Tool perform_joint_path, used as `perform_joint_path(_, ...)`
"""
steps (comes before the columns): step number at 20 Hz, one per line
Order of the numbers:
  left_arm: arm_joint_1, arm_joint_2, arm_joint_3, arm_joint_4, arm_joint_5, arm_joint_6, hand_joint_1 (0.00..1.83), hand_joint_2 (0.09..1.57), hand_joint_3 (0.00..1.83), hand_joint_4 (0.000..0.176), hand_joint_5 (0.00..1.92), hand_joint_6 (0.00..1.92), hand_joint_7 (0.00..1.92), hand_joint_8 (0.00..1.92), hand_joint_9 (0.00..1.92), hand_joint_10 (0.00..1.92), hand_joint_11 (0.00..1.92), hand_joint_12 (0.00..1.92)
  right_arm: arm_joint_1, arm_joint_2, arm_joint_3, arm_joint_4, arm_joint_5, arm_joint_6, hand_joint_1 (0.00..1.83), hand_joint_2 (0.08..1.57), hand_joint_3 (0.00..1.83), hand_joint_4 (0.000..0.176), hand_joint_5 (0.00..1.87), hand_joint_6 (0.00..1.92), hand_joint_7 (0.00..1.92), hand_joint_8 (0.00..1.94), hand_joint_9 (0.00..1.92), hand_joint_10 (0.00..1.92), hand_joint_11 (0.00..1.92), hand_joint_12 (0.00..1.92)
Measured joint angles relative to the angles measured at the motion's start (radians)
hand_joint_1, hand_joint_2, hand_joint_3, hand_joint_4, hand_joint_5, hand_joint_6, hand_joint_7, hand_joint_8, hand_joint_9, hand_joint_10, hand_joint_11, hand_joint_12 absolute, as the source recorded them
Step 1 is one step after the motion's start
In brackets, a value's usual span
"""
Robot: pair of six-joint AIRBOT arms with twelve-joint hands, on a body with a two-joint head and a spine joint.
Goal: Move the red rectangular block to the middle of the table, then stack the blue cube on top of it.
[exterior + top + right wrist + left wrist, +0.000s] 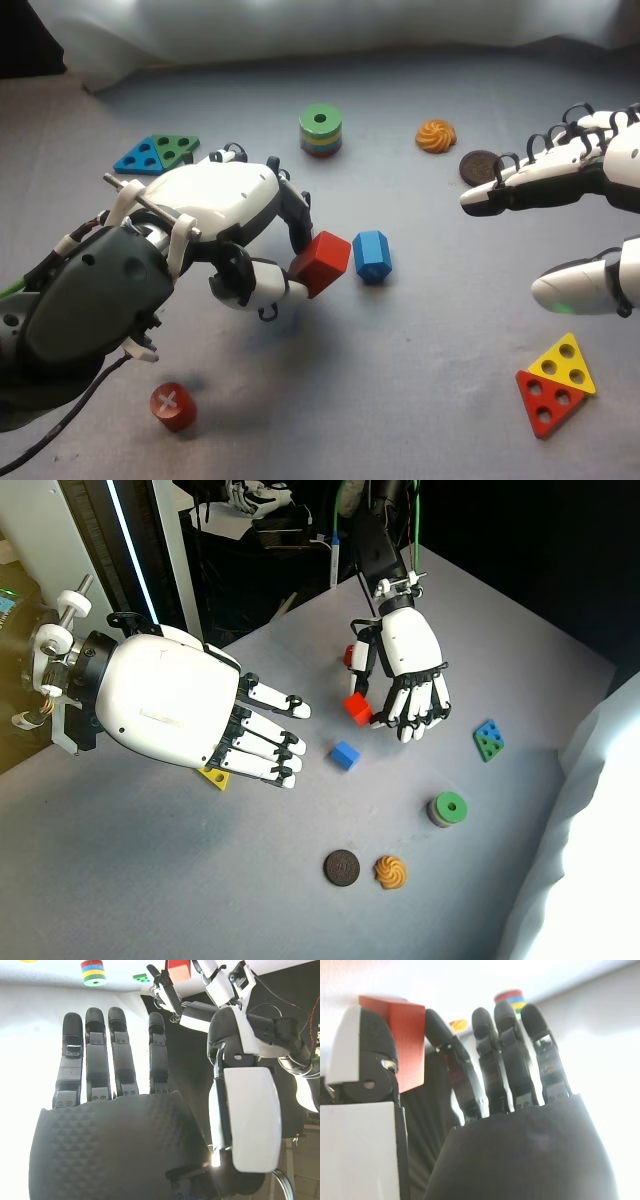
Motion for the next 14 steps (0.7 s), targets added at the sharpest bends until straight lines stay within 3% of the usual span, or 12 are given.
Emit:
perform_joint_path(1,0.000,0.000,0.000,0.000,-0.001,0.000,1.08,1.09,0.00,0.050,1.04,0.89,0.61,0.00,0.50,0.00,0.02,1.11,0.000,0.000,0.000,0.000,0.000,0.000,0.39,1.17,0.00,0.000,0.30,0.00,0.29,0.00,0.27,0.00,0.00,0.66)
perform_joint_path(2,0.000,0.000,0.000,0.000,-0.003,0.000,1.07,1.09,0.00,0.072,1.03,0.89,0.61,0.00,0.50,0.00,0.02,1.11,0.000,0.000,0.000,0.000,0.000,0.000,0.39,1.17,0.00,0.000,0.31,0.00,0.29,0.00,0.27,0.00,0.00,0.66)
perform_joint_path(3,0.000,0.000,0.003,0.000,-0.003,0.000,1.07,1.09,0.00,0.076,1.03,0.90,0.61,0.00,0.50,0.00,0.03,1.11,0.000,0.000,0.000,0.000,0.000,0.000,0.40,1.17,0.00,0.000,0.31,0.01,0.29,0.00,0.27,0.00,0.00,0.66)
perform_joint_path(4,0.000,0.000,0.006,-0.003,-0.006,0.001,1.07,1.09,0.00,0.075,1.03,0.90,0.62,0.00,0.51,0.00,0.03,1.11,0.000,0.000,0.000,0.000,0.000,0.000,0.41,1.16,0.00,0.000,0.32,0.01,0.30,0.00,0.27,0.00,0.00,0.67)
perform_joint_path(5,0.000,-0.001,0.009,-0.004,-0.007,0.002,1.07,1.09,0.00,0.062,1.03,0.90,0.62,0.00,0.51,0.00,0.04,1.11,0.000,0.000,0.000,0.000,0.000,-0.001,0.40,1.16,0.00,0.000,0.32,0.00,0.29,0.00,0.27,0.00,0.00,0.67)
perform_joint_path(8,0.001,-0.002,0.018,-0.007,-0.012,0.001,1.07,1.09,0.00,0.062,1.03,0.90,0.61,0.00,0.49,0.00,0.01,1.11,0.000,0.000,-0.002,0.000,0.000,-0.002,0.41,1.16,0.00,0.000,0.31,0.00,0.29,0.00,0.27,0.00,0.00,0.65)
perform_joint_path(10,0.005,-0.006,0.026,-0.013,-0.011,-0.002,1.08,1.09,0.00,0.031,1.03,0.91,0.61,0.00,0.49,0.00,0.00,1.11,0.000,0.000,-0.003,0.000,0.000,-0.002,0.43,1.16,0.00,0.000,0.32,0.00,0.30,0.00,0.27,0.00,0.00,0.68)
perform_joint_path(11,0.008,-0.006,0.026,-0.013,-0.011,-0.003,1.08,1.09,0.00,0.044,1.02,0.91,0.61,0.00,0.50,0.00,0.00,1.11,0.000,0.000,-0.004,0.000,-0.001,-0.002,0.41,1.16,0.00,0.000,0.30,0.00,0.30,0.00,0.27,0.00,0.00,0.68)
perform_joint_path(13,0.011,-0.006,0.026,-0.009,-0.013,-0.004,1.08,1.08,0.00,0.049,1.04,0.88,0.63,0.00,0.52,0.01,0.04,1.10,0.000,0.000,-0.004,0.000,-0.003,-0.002,0.42,1.16,0.00,0.000,0.30,0.00,0.31,0.00,0.28,0.01,0.00,0.68)
perform_joint_path(14,0.016,-0.006,0.026,-0.009,-0.013,-0.006,1.07,1.08,0.00,0.063,1.04,0.88,0.63,0.00,0.52,0.00,0.02,1.10,0.000,0.000,-0.004,0.000,-0.004,-0.002,0.40,1.17,0.00,0.000,0.30,0.00,0.30,0.00,0.27,0.00,0.00,0.65)
